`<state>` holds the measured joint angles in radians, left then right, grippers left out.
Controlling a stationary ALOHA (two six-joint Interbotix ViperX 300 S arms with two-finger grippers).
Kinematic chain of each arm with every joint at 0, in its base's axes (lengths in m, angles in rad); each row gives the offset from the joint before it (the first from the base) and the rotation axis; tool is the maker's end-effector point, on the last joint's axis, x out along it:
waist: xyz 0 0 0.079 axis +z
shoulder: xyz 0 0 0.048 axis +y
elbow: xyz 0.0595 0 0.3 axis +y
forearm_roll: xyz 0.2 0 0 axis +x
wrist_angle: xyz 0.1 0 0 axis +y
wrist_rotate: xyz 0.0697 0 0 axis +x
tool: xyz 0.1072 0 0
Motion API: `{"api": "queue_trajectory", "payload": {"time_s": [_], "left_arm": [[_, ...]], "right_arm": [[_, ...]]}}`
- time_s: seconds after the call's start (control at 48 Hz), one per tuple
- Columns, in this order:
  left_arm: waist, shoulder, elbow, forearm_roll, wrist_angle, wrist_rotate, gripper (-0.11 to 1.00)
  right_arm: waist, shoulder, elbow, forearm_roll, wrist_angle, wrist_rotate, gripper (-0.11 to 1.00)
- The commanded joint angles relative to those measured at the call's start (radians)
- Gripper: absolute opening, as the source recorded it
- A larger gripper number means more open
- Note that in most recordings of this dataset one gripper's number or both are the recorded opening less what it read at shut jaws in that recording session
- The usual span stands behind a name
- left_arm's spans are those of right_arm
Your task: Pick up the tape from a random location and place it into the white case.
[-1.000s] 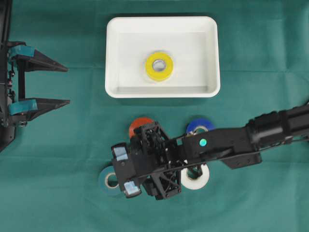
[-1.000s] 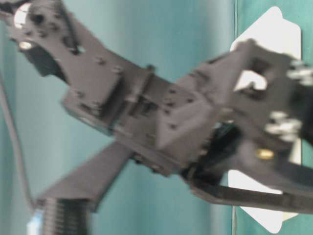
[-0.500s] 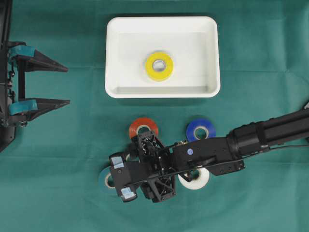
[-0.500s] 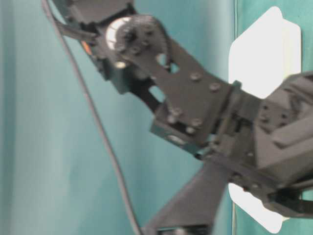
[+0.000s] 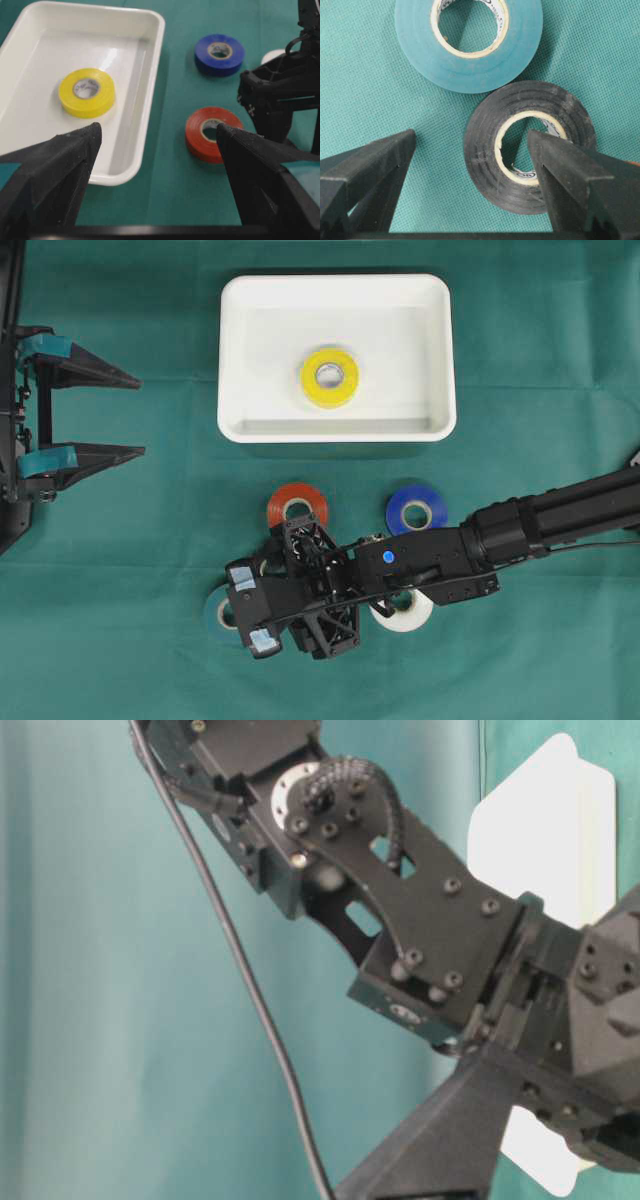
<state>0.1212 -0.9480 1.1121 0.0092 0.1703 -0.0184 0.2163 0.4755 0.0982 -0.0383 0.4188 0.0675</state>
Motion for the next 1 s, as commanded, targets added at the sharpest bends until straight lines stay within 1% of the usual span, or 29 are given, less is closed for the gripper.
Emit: {"api": "queue_trajectory", "payload": {"time_s": [0.0, 0.104, 0.167, 0.208, 0.229, 0.375, 0.396, 0.417, 0.979], "left_arm": [[-0.002, 0.008, -0.011, -0.002, -0.008, 0.0, 0.96], [-0.002, 0.008, -0.011, -0.002, -0.008, 0.0, 0.96], [-0.002, 0.008, -0.011, -0.002, -0.008, 0.0, 0.96], [-0.002, 0.008, -0.011, -0.002, -0.006, 0.0, 0.96], [0.0, 0.008, -0.011, -0.002, -0.008, 0.0, 0.96], [-0.002, 0.015, -0.011, -0.002, -0.009, 0.0, 0.96], [-0.002, 0.015, -0.011, -0.002, -0.009, 0.0, 0.96], [-0.002, 0.017, -0.011, -0.002, -0.009, 0.0, 0.96], [0.0, 0.025, -0.012, -0.002, -0.009, 0.0, 0.96]], "right_arm": [[-0.003, -0.018, -0.015, 0.002, -0.008, 0.002, 0.9], [-0.003, -0.018, -0.015, 0.002, -0.012, 0.002, 0.88], [-0.002, -0.018, -0.015, 0.002, -0.017, 0.002, 0.83], [-0.003, -0.018, -0.015, 0.002, -0.015, 0.002, 0.75], [-0.005, -0.018, -0.015, 0.002, -0.015, 0.002, 0.68], [-0.008, -0.018, -0.015, 0.003, -0.012, 0.003, 0.32], [-0.008, -0.018, -0.014, 0.003, -0.011, 0.003, 0.28], [-0.008, -0.018, -0.014, 0.003, -0.011, 0.003, 0.26], [-0.008, -0.026, -0.015, 0.005, -0.008, 0.002, 0.26]]}}
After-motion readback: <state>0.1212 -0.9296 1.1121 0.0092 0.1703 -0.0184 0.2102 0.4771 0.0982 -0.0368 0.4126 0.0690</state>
